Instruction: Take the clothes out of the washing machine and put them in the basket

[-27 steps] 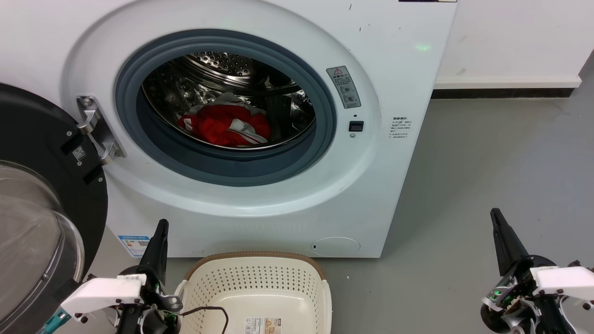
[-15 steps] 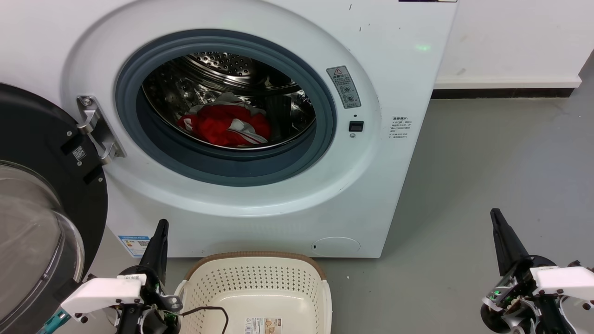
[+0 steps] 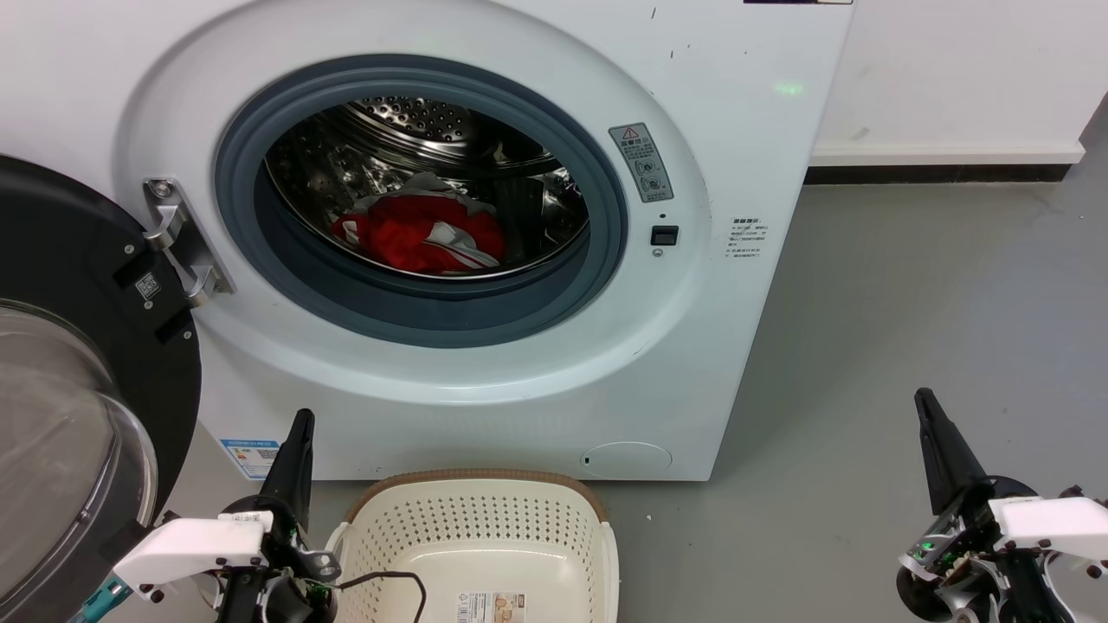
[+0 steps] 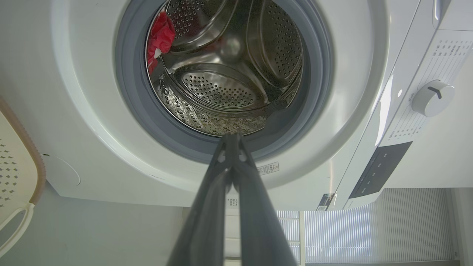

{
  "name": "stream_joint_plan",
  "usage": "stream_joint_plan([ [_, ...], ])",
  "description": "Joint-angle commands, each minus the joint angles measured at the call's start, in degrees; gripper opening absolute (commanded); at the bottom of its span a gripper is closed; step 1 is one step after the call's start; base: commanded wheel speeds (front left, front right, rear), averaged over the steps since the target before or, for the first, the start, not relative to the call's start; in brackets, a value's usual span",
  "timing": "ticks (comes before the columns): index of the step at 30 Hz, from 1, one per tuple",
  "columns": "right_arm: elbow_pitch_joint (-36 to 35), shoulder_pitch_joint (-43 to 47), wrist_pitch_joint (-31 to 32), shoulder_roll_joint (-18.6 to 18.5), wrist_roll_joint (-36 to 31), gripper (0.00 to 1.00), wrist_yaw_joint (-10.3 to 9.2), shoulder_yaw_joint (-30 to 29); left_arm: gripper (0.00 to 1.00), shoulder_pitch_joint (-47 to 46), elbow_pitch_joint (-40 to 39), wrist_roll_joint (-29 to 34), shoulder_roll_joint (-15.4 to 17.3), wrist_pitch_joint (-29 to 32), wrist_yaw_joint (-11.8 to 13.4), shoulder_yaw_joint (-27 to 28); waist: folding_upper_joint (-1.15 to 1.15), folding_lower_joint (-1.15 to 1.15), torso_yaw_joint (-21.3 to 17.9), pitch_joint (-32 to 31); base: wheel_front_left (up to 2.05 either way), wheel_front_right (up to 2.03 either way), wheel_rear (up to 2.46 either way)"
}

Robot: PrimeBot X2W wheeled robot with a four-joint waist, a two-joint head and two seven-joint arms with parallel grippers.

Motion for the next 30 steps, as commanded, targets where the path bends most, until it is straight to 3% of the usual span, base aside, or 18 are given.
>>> stream_joint_plan([
  [1,0.1,-0.7,0.0,0.1,0.2,0.0,-0.02,0.0,0.0,-0.3,-0.1,0.0,-0.1,0.2,-0.1,0.1,0.0,0.0,0.0,0.0,0.0,0.0,0.0],
  [6,0.1,-0.7,0.0,0.1,0.2,0.0,-0.02,0.0,0.0,-0.3,-0.1,0.0,-0.1,0.2,-0.1,0.1,0.0,0.0,0.0,0.0,0.0,0.0,0.0],
  [7,0.0,0.0,0.0,0.0,0.0,1.0,0.0,0.0,1.0,0.0,0.0,0.0,0.0,0.0,0.0,0.0,0.0,0.0,0.0,0.0,0.0,0.0,0.0],
  [20,-1.5,2.1,-3.2,0.0,-4.3,1.0,-0.01,1.2,1.0,-0.2,-0.7,3.4,0.1,-3.3,0.0,-3.4,0.0,0.0,0.0,-0.1,0.0,0.0,0.0],
  [30,-4.7,3.2,-5.8,0.0,-19.1,1.0,-0.01,2.0,1.0,-0.7,-2.8,16.2,0.1,-5.8,0.0,-4.6,0.0,0.0,0.3,-0.2,0.0,0.0,0.0],
])
